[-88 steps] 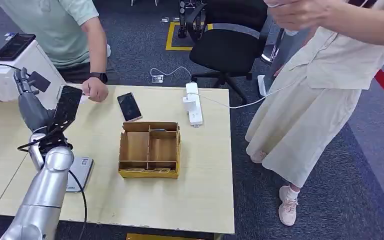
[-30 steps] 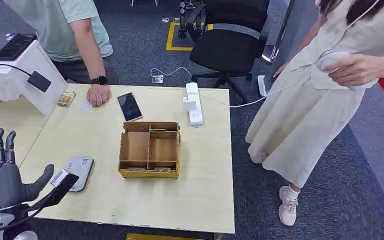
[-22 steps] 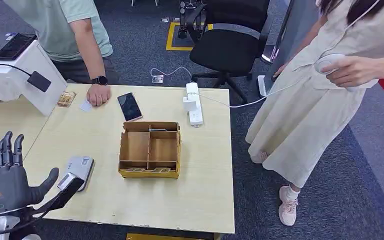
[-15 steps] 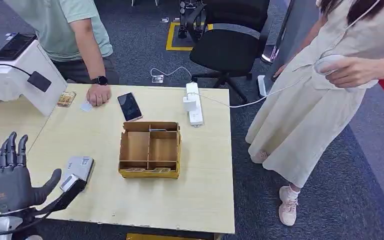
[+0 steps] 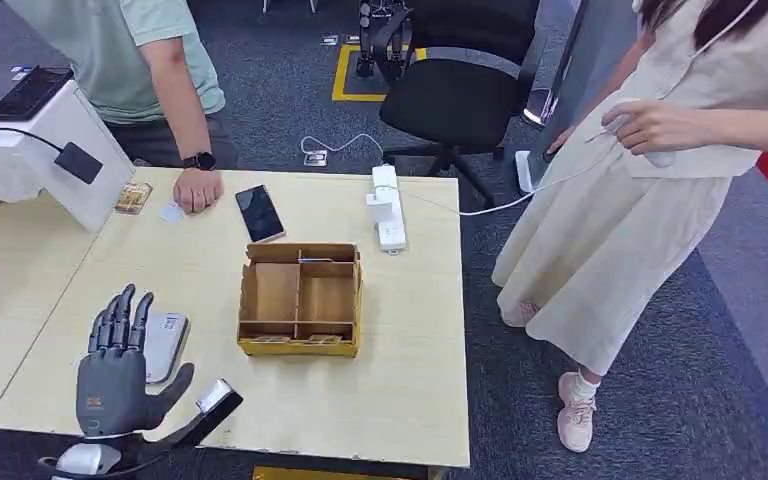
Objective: Pass the card to the sensor for recognition and then transmit it.
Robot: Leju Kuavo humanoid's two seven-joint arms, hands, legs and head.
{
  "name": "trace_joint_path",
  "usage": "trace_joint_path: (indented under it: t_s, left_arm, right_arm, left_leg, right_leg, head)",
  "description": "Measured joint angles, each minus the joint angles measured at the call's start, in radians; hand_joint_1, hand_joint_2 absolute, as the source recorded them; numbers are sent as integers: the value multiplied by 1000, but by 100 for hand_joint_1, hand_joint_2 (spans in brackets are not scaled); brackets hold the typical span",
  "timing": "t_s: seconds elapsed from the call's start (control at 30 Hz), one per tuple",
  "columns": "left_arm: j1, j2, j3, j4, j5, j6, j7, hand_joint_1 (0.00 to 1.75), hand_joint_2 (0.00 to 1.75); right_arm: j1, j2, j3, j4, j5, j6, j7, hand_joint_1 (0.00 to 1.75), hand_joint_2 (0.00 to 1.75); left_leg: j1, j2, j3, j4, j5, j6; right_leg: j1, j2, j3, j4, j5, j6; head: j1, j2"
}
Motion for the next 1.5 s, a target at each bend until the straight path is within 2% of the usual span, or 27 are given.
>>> trace_joint_path:
  t_s: [0.17,0.53,0.63,0.93,1.5]
  left_arm:
    - [-28,48,-78,29,-11,-31,-6,0,175]
    - [-127,140,-253,121,-17,-180,-55,0,175]
    - [-155,161,-289,145,-12,-200,-66,0,175]
    - [-232,207,-334,177,-14,-281,-108,0,175]
    - [-267,223,-348,195,-3,-282,-106,0,175]
  right_arm:
    - [-4,0,0,0,1,1,0,0,0]
    - [-11,-2,2,0,8,5,5,0,0]
    - [-13,-2,4,0,10,5,5,0,0]
    - [-17,-3,17,0,18,15,21,0,0]
    - [-21,-3,27,0,20,15,22,0,0]
  left_leg:
    - [0,0,0,0,0,0]
    - [0,0,0,0,0,0]
    - [0,0,0,0,0,0]
    - [0,0,0,0,0,0]
    - [0,0,0,0,0,0]
  right_leg:
    - [0,0,0,0,0,0]
    - [0,0,0,0,0,0]
    - [0,0,0,0,0,0]
    - [0,0,0,0,0,0]
    - [0,0,0,0,0,0]
  head:
    - [0,0]
    - [0,0]
    - [0,0]
    - [0,0]
    - [0,0]
